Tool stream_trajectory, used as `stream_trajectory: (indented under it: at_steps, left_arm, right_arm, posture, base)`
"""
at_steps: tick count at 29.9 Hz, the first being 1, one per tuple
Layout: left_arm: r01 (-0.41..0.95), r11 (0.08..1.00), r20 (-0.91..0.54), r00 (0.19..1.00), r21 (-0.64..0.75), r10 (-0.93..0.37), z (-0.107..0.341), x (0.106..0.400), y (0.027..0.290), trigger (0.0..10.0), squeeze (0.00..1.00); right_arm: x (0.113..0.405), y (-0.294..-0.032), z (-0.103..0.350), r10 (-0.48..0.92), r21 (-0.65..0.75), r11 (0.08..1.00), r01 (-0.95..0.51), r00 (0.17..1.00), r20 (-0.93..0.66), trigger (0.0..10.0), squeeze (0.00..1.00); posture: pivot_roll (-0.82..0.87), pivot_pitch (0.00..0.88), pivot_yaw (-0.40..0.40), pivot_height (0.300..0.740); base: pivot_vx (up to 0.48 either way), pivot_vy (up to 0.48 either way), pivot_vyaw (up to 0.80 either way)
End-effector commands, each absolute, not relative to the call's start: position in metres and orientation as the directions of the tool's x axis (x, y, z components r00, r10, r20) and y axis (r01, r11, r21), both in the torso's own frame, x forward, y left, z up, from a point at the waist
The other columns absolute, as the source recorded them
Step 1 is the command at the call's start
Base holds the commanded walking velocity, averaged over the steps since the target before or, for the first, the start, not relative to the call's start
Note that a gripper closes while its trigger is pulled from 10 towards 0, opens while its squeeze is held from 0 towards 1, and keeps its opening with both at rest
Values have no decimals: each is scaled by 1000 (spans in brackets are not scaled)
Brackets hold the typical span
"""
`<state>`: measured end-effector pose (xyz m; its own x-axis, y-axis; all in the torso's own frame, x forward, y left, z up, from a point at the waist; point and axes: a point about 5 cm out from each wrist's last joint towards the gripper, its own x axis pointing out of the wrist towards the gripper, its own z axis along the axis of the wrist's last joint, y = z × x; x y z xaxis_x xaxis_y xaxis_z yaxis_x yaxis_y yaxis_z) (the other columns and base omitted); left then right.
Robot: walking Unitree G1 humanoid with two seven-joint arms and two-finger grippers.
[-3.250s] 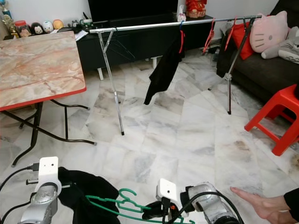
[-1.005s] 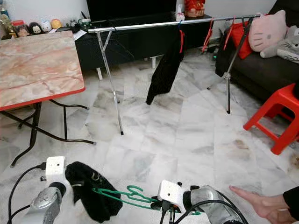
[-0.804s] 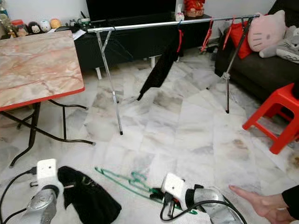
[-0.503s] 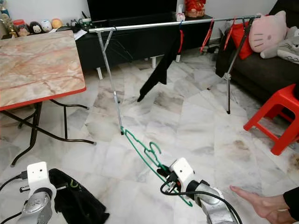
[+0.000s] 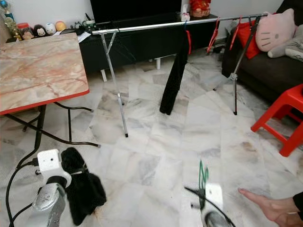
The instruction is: Hang hanger
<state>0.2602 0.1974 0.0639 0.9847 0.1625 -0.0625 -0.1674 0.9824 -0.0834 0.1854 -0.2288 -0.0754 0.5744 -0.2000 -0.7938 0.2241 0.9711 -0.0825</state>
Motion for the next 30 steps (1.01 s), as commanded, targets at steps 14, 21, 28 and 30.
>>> stream_trajectory:
  at_steps: [14, 21, 28, 30]
  left_arm:
    - [29, 997, 71, 997, -75, -24, 109, 259, 160, 10000, 0]
    - [24, 997, 63, 998, -67, -19, 110, 260, 160, 10000, 0]
    - [-28, 998, 51, 998, -63, 31, 113, 262, 174, 10000, 0]
    - [-29, 997, 51, 998, -65, 32, 113, 263, 174, 10000, 0]
  right_arm:
    - [191, -222, -73, -218, -10, 947, 320, 625, -750, 10000, 0]
    - [192, -224, -72, -208, -9, 954, 301, 637, -743, 10000, 0]
    - [193, -217, -72, -169, 3, 967, 255, 649, -742, 10000, 0]
    - [193, -216, -72, -165, 1, 969, 247, 649, -743, 10000, 0]
  posture:
    - [-56, 0, 59, 732]
    - [-59, 0, 56, 732]
    - [-79, 0, 66, 732]
    - [-79, 0, 66, 732]
  base:
    - [0, 0, 0]
    - [0, 0, 0]
    - [0, 0, 800]
    - [0, 0, 800]
